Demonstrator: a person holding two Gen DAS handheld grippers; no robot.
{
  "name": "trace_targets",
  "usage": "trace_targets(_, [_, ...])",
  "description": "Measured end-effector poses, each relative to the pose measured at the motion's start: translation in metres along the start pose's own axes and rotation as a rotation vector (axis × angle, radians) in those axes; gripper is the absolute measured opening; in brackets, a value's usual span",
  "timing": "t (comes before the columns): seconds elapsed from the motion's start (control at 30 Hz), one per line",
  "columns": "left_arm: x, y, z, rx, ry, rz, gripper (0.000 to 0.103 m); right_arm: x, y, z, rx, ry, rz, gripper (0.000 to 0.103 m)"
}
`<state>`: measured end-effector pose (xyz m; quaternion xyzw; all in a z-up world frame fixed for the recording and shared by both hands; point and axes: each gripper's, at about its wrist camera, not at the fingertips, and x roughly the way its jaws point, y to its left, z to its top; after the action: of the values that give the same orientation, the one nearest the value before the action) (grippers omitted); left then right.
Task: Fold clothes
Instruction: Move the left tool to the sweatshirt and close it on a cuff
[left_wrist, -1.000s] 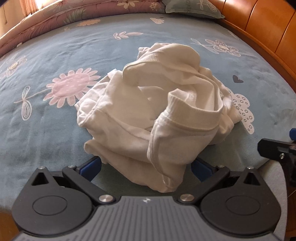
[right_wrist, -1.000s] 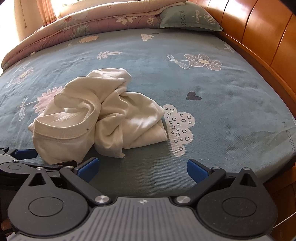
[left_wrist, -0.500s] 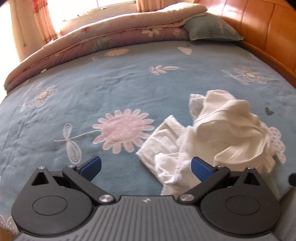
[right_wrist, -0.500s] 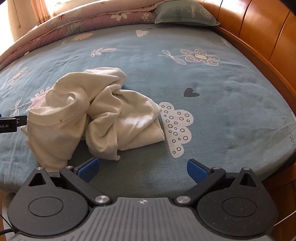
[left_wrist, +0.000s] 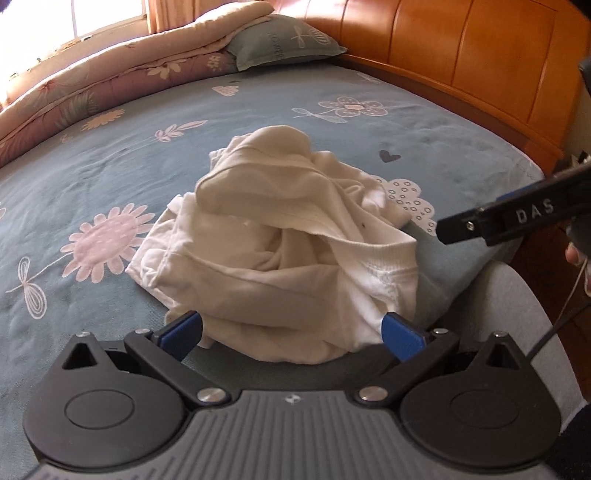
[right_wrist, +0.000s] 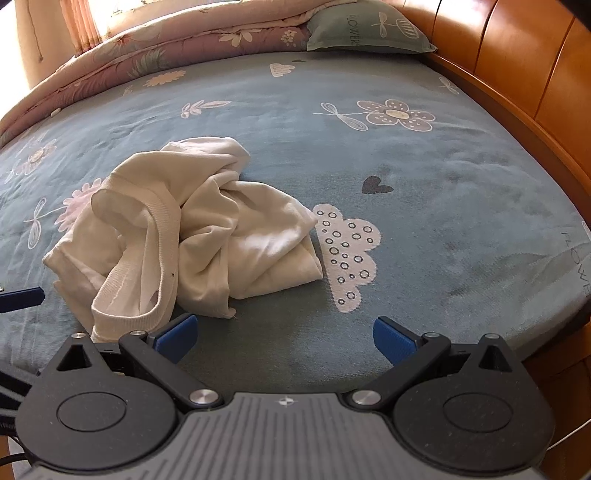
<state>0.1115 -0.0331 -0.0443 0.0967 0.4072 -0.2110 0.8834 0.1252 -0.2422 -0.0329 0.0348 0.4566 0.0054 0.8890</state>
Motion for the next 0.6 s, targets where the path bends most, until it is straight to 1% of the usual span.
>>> trace_targets(0.13, [-0.004, -0.013, -0.009, 0.055, -0.007, -0.048, 0.102, -0.005, -0.006, -0.002, 0.003, -0.011, 0.002, 0.103])
trace_targets(0.2, [0.001, -0.018, -0.011, 0.060, -0.011, -0.075, 0.102, -0.008, -0.011, -0.003, 0.006, -0.020, -0.006, 0.103])
trace_targets(0.33, [0.009, -0.030, -0.010, 0.066, -0.076, -0.119, 0.102, -0.016, -0.022, -0.006, 0.023, -0.035, -0.020, 0.103])
trace_targets(0.37, [0.011, -0.032, -0.010, 0.069, -0.095, -0.129, 0.099, -0.017, -0.025, -0.007, 0.031, -0.037, -0.025, 0.103])
trace_targets(0.4, [0.015, -0.035, -0.008, 0.076, -0.096, -0.121, 0.097, -0.019, -0.027, -0.008, 0.037, -0.038, -0.028, 0.103])
trace_targets(0.47, [0.022, -0.041, -0.004, 0.092, -0.099, -0.105, 0.080, -0.021, -0.031, -0.010, 0.047, -0.040, -0.032, 0.103])
trace_targets(0.53, [0.031, -0.042, -0.003, 0.111, -0.100, -0.089, 0.076, -0.023, -0.034, -0.013, 0.051, -0.043, -0.033, 0.103])
trace_targets(0.6, [0.041, -0.038, -0.006, 0.103, -0.100, -0.071, 0.076, -0.024, -0.035, -0.015, 0.052, -0.046, -0.035, 0.103])
